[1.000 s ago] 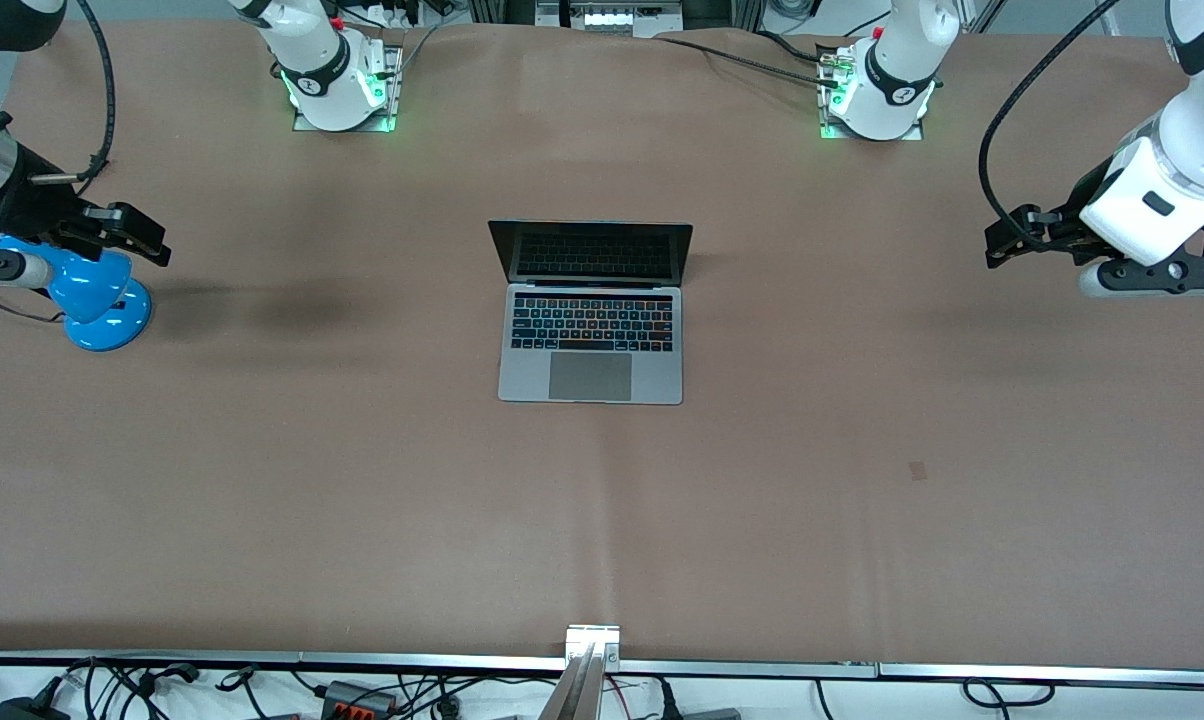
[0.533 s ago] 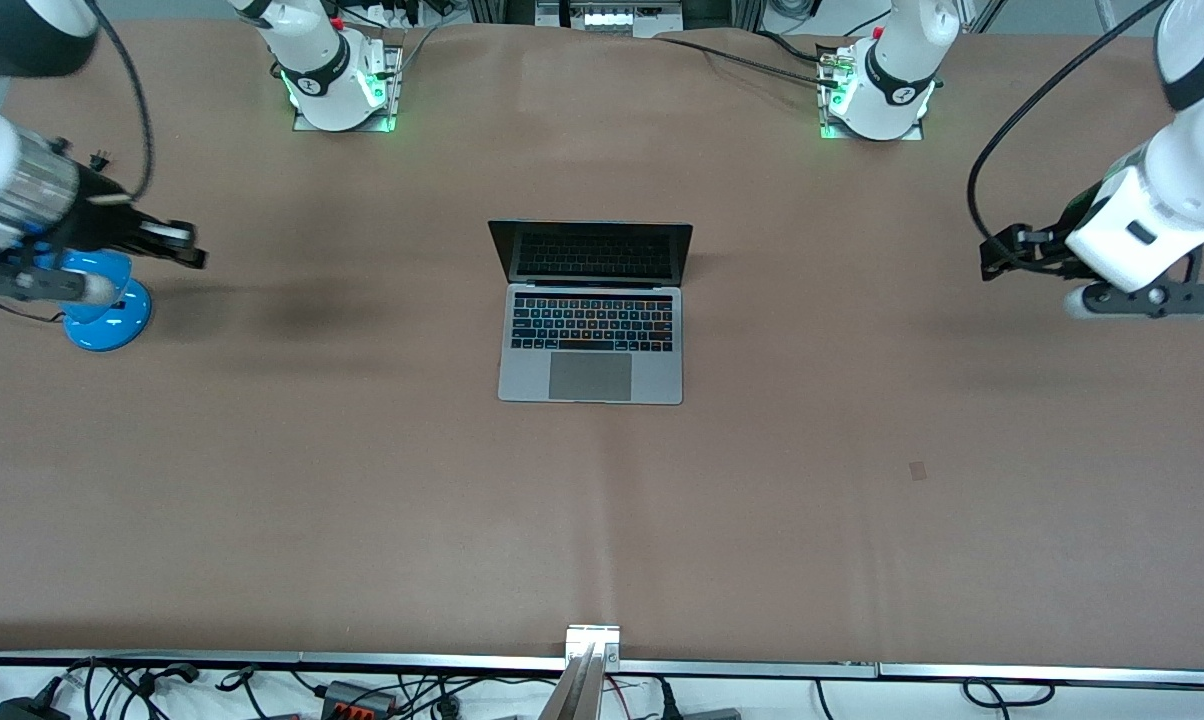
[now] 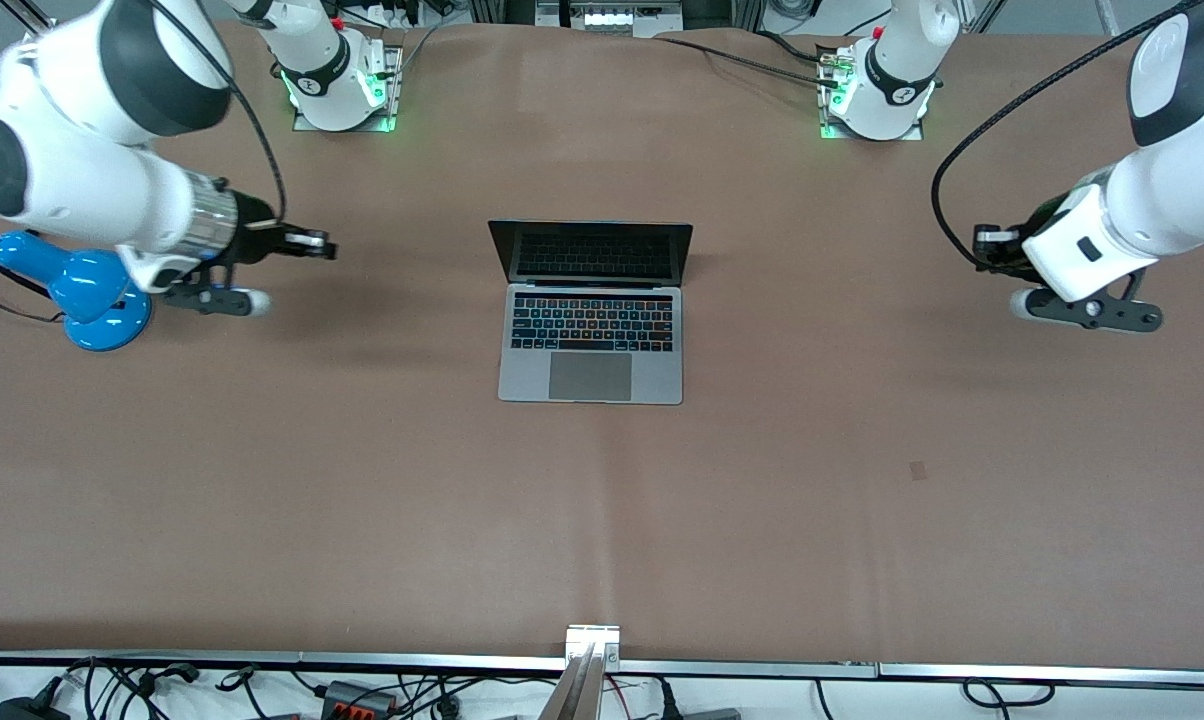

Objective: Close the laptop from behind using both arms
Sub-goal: 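Move both grippers behind the laptop screen and lower them to its back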

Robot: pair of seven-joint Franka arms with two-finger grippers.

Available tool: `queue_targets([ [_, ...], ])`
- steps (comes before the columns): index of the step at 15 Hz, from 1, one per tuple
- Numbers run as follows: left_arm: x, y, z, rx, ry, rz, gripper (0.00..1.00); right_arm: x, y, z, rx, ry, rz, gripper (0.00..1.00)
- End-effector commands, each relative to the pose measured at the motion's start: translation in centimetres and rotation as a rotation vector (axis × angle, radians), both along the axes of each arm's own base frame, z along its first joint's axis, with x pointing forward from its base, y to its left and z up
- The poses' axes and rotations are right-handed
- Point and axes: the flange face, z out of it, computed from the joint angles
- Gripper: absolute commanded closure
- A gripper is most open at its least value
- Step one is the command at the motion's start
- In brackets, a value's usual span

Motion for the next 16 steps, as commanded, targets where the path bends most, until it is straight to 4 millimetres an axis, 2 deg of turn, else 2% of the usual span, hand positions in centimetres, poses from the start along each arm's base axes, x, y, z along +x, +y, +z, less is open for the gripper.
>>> queue_targets([
  [1, -1.2, -2.3, -1.3, -0.027, 0.061, -0.035, 0.99, -5.4, 1.9, -2.5, -0.002, -0.032, -0.017, 1.00],
  [4, -3.1, -7.5, -2.2, -0.048, 0.099, -0.043, 0.99, -8.1, 5.5, -4.8, -0.024, -0.032, -0.060, 1.00],
  [6, -4.5, -10.8, -2.8, -0.052, 0.122, -0.061, 0.99, -9.6, 8.6, -5.1, -0.010, -0.021, -0.079, 1.00],
  [8, -6.9, -13.5, -2.8, -0.037, 0.132, -0.086, 0.99, -10.6, 10.6, -5.5, -0.025, -0.021, -0.102, 1.00],
  [10, -9.3, -14.9, -3.7, -0.064, 0.174, -0.085, 0.99, -11.8, 12.5, -6.2, -0.036, -0.031, -0.110, 1.00],
  [12, -12.2, -15.1, -4.6, -0.094, 0.155, -0.060, 0.99, -12.9, 14.1, -6.9, -0.043, -0.039, -0.110, 1.00],
  [14, -15.3, -16.3, -6.0, -0.119, 0.153, -0.057, 0.99, -13.8, 15.9, -7.8, -0.046, -0.059, -0.116, 1.00],
  [16, -16.8, -17.8, -7.7, -0.119, 0.153, -0.067, 0.99, -14.1, 17.0, -8.5, -0.047, -0.069, -0.124, 1.00],
])
